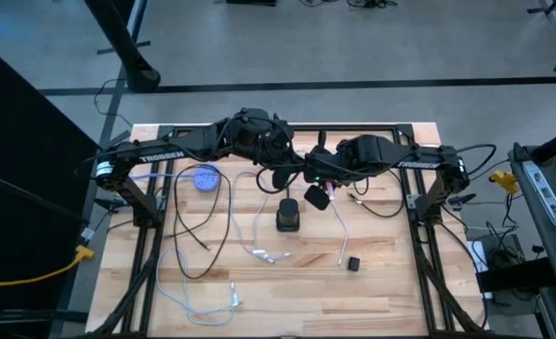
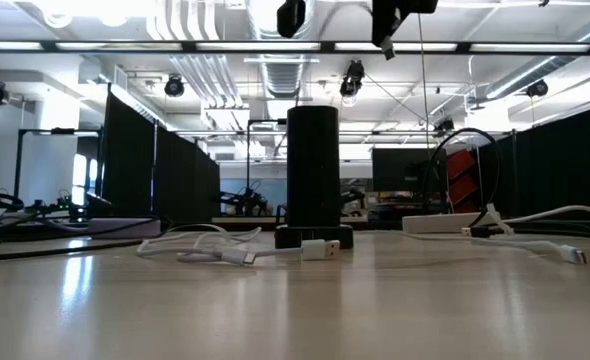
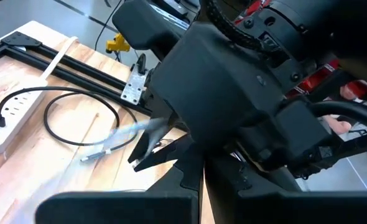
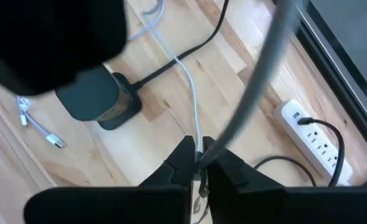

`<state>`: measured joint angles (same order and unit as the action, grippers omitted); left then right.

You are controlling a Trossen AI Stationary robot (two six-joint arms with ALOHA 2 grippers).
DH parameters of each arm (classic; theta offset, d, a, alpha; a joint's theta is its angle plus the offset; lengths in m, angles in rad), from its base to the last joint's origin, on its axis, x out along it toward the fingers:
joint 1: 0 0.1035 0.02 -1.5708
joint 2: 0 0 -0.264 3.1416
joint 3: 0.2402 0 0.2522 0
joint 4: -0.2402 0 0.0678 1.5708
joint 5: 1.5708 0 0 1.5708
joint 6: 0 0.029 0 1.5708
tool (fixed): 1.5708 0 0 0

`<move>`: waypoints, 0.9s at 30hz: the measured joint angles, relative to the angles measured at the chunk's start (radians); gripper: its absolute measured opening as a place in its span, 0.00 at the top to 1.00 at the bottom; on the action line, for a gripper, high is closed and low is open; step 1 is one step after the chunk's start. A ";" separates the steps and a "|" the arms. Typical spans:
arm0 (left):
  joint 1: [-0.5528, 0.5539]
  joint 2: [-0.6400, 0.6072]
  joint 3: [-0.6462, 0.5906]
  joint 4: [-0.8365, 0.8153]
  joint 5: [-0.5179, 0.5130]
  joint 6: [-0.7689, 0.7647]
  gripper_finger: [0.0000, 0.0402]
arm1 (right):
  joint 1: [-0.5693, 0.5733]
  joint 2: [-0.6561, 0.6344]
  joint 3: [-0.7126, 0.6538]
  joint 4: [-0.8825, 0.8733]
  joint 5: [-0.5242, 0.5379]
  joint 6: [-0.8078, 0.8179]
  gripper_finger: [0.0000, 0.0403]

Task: Insert USB
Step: Insert the white charger cable into the white outlet extension

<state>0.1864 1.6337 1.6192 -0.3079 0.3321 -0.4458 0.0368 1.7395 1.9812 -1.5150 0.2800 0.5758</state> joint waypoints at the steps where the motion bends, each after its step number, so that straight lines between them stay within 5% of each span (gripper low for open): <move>1: 0.000 0.000 0.000 -0.001 0.000 0.004 1.00 | 0.000 0.000 0.000 0.000 -0.004 0.000 0.98; 14: 0.000 0.000 0.000 -0.003 0.003 0.060 1.00 | 0.002 -0.008 -0.002 0.001 -0.027 -0.003 1.00; 19: 0.001 -0.017 0.002 -0.023 0.094 0.116 1.00 | 0.005 -0.040 -0.006 -0.004 -0.003 -0.011 1.00; 27: 0.003 -0.057 0.005 -0.074 -0.010 0.132 1.00 | -0.032 -0.124 -0.140 0.076 0.071 -0.011 1.00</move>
<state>0.1898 1.5770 1.6241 -0.3821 0.3220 -0.3142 0.0050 1.6156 1.8414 -1.4389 0.3508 0.5648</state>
